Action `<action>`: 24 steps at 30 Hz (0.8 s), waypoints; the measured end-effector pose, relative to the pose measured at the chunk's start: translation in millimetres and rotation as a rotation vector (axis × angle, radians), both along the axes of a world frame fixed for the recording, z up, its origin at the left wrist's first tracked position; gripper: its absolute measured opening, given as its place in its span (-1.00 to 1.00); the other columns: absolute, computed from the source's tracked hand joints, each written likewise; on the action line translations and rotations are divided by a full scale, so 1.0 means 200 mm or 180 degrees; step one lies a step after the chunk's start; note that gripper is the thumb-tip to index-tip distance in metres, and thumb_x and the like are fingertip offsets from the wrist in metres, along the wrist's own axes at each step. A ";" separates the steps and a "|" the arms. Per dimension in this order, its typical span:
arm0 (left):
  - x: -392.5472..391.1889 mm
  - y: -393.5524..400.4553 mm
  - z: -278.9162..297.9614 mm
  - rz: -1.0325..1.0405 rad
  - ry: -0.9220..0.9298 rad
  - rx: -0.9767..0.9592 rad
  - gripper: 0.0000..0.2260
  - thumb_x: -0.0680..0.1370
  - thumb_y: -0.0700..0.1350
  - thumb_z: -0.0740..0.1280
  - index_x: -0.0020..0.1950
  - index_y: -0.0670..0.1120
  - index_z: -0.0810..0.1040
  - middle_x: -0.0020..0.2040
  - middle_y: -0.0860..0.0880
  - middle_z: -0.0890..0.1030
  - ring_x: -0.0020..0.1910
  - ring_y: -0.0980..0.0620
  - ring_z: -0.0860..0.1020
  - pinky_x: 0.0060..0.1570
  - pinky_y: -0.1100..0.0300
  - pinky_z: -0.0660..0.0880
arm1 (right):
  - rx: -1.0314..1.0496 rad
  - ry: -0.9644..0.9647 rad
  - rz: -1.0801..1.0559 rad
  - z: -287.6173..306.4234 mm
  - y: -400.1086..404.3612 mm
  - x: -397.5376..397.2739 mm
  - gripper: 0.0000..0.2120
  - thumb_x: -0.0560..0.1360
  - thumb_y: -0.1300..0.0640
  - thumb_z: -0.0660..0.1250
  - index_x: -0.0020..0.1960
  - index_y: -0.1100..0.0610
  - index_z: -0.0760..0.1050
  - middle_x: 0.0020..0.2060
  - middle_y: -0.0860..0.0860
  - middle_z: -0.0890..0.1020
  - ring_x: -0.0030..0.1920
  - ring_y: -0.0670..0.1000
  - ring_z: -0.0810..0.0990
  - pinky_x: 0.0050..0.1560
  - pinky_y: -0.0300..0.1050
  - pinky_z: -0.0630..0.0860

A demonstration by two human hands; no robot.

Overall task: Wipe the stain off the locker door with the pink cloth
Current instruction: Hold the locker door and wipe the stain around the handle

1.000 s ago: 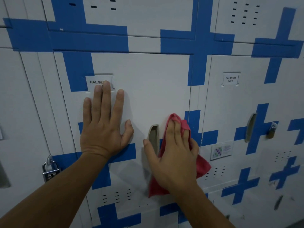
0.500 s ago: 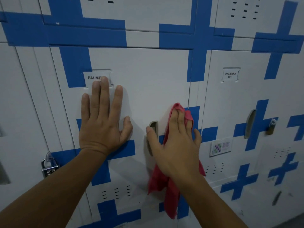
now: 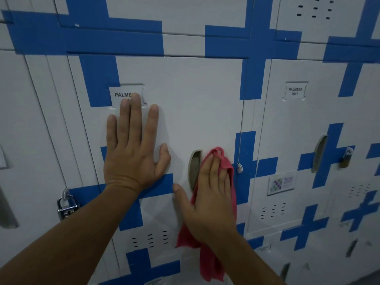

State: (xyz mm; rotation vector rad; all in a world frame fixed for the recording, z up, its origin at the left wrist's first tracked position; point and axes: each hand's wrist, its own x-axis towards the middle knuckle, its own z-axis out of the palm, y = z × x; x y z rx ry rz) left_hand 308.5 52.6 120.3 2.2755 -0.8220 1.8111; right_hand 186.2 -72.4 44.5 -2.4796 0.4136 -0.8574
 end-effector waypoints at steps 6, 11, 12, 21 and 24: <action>0.00 0.00 0.00 -0.0007 -0.0058 -0.0018 -0.32 0.59 0.11 0.09 0.64 -0.16 0.02 0.61 -0.29 0.02 0.60 -0.26 -0.01 0.57 -0.14 -0.13 | 0.0979 -0.0812 -0.0183 0.10 -0.01 0.09 -0.11 0.53 -0.41 -0.05 0.51 -0.03 -0.54 0.51 -0.16 -0.48 0.52 -0.11 -0.47 0.54 -0.08 -0.33; 0.01 0.00 0.00 0.0031 -0.0043 0.0003 -0.31 0.59 0.12 0.08 0.64 -0.15 0.00 0.61 -0.29 0.01 0.60 -0.25 -0.03 0.57 -0.14 -0.15 | 0.0986 -0.0686 -0.0141 -0.09 0.19 0.10 -0.13 0.53 -0.43 -0.09 0.51 -0.03 -0.55 0.54 -0.12 -0.45 0.55 -0.07 -0.42 0.56 -0.05 -0.30; 0.01 0.00 0.00 0.0033 -0.0050 -0.0004 -0.32 0.59 0.12 0.08 0.64 -0.16 0.01 0.61 -0.29 0.01 0.60 -0.25 -0.03 0.57 -0.14 -0.14 | 0.1018 -0.0698 -0.0073 -0.12 0.22 0.10 -0.14 0.53 -0.43 -0.09 0.49 -0.07 -0.56 0.53 -0.15 -0.45 0.55 -0.08 -0.41 0.52 -0.12 -0.33; 0.00 0.00 0.00 0.0049 0.0000 0.0003 -0.31 0.59 0.11 0.10 0.64 -0.16 0.00 0.61 -0.29 0.02 0.60 -0.26 -0.02 0.56 -0.14 -0.14 | 0.0230 -0.0616 0.0007 -0.12 -0.05 0.07 -0.22 0.52 -0.44 -0.17 0.51 -0.16 -0.53 0.53 -0.25 -0.43 0.54 -0.10 -0.43 0.54 0.00 -0.28; 0.00 0.00 0.00 0.0044 0.0028 0.0018 -0.31 0.59 0.12 0.09 0.64 -0.15 -0.02 0.62 -0.29 0.00 0.60 -0.25 -0.04 0.56 -0.14 -0.15 | 0.0604 -0.0482 -0.0195 -0.17 -0.03 0.07 -0.20 0.48 -0.46 -0.20 0.41 -0.19 -0.65 0.44 -0.27 -0.54 0.50 -0.13 -0.50 0.56 0.01 -0.27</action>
